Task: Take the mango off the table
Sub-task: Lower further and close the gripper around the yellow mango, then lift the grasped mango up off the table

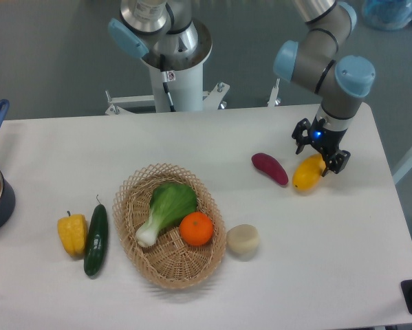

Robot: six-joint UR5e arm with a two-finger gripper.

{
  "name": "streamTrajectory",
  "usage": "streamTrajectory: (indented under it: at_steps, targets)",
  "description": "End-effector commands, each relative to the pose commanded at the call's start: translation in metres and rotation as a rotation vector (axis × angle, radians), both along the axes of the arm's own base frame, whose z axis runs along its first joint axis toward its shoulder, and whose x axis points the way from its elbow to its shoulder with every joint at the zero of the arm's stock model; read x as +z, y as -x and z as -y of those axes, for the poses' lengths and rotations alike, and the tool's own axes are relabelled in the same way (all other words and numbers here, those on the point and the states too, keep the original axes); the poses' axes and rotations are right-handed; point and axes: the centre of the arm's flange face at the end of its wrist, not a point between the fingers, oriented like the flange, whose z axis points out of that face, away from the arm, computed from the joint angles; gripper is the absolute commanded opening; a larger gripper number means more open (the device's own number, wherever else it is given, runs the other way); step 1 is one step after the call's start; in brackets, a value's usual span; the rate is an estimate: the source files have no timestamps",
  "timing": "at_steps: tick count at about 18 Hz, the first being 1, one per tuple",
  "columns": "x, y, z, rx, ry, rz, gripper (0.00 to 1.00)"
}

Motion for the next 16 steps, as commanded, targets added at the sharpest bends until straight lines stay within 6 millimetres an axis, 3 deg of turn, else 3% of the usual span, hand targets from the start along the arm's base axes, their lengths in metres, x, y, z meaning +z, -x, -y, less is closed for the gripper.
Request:
streamTrajectory:
  at_steps: [1, 2, 7, 12, 16]
  targets:
    - [0.000, 0.001, 0.000, 0.002, 0.000, -0.001, 0.17]
    - [0.002, 0.002, 0.000, 0.003, -0.001, -0.004, 0.10]
    - [0.021, 0.013, -0.005, 0.000, -0.010, -0.039, 0.08]
    - [0.052, 0.021, -0.032, 0.006, -0.108, -0.075, 0.07]
    - [0.111, 0.019, -0.063, 0.112, -0.416, -0.046, 0.07]
